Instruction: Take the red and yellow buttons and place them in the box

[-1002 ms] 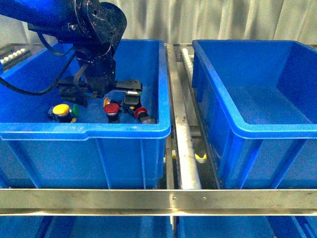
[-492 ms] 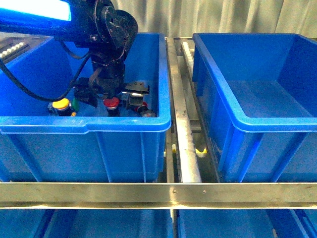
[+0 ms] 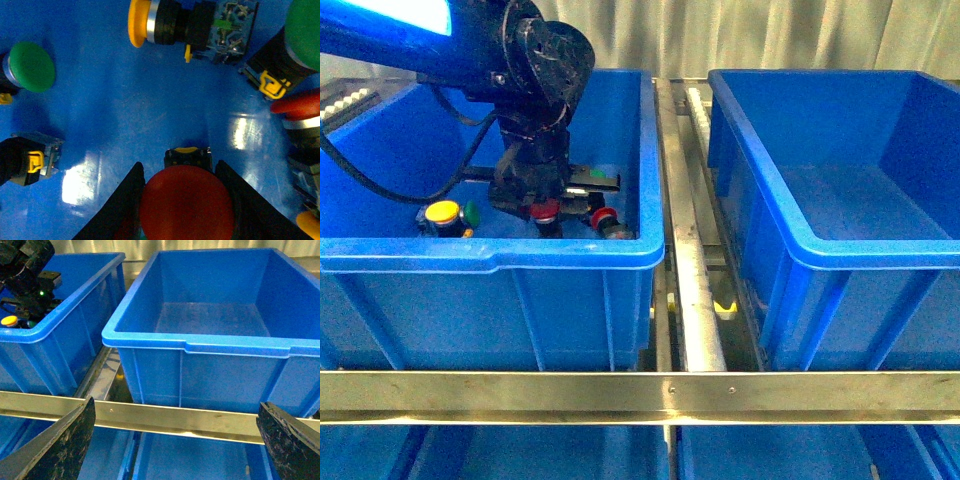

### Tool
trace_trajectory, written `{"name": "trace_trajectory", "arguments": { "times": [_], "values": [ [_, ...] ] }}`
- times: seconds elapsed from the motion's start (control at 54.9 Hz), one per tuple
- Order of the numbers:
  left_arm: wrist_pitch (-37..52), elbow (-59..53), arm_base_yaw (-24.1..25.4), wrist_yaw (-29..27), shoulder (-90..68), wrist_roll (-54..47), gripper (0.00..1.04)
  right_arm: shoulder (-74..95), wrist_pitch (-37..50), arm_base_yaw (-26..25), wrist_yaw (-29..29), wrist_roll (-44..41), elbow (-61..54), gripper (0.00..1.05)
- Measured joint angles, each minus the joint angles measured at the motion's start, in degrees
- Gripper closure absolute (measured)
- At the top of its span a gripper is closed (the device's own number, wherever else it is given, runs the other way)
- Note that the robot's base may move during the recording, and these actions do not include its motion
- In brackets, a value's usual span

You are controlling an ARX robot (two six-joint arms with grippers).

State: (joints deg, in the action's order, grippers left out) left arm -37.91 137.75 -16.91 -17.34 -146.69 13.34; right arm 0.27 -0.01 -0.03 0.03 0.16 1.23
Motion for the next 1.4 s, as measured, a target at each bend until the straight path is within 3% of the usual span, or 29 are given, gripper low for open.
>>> {"name": "trace_trajectory", "arguments": {
  "times": [0.255,0.31,0.419,0.473,0.528,0.674,0.856,1.02,1.147,1.257,1.311,1.329,1.366,1.402],
  "values": [
    [15.9,-25.2,4.7,13.0,19.4,0.5,0.71,0.0,0.0,0.0,0.0,0.0,0.0,0.07],
    [23.0,-34.4,7.1,19.8,27.1,0.5,0.71,0.0,0.0,0.0,0.0,0.0,0.0,0.07],
    [33.8,-46.5,10.0,28.3,36.1,0.3,0.71,0.0,0.0,0.0,0.0,0.0,0.0,0.07],
    [42.3,-56.2,11.5,37.2,41.8,2.0,0.71,0.0,0.0,0.0,0.0,0.0,0.0,0.07],
    [48.4,-63.0,11.5,43.8,44.2,5.3,0.71,0.0,0.0,0.0,0.0,0.0,0.0,0.07],
    [62.8,-70.4,6.8,54.3,43.2,16.9,0.71,0.0,0.0,0.0,0.0,0.0,0.0,0.07],
    [76.3,-67.1,-4.5,58.9,40.4,28.9,0.71,0.0,0.0,0.0,0.0,0.0,0.0,0.07],
    [80.3,-60.3,-13.2,59.3,36.8,34.6,0.71,0.0,0.0,0.0,0.0,0.0,0.0,0.07],
    [80.4,-55.3,-16.9,58.2,33.5,37.2,0.71,0.0,0.0,0.0,0.0,0.0,0.0,0.07],
    [78.9,-53.0,-17.0,57.2,31.6,37.6,0.71,0.0,0.0,0.0,0.1,0.0,0.0,0.07],
    [77.9,-52.5,-17.0,56.7,31.1,37.5,0.71,3.4,6.8,3.1,10.2,-2.3,-0.3,0.07],
    [77.6,-52.5,-16.9,56.5,31.0,37.5,0.71,6.2,12.6,4.7,15.5,-3.6,-0.4,0.07],
    [77.2,-52.5,-16.8,56.4,30.8,37.5,0.71,11.4,20.3,6.0,19.4,-7.5,-0.1,0.07],
    [77.0,-52.3,-16.8,56.3,30.6,37.4,0.71,16.9,31.1,6.3,19.6,-12.3,0.1,0.07]
  ]
}}
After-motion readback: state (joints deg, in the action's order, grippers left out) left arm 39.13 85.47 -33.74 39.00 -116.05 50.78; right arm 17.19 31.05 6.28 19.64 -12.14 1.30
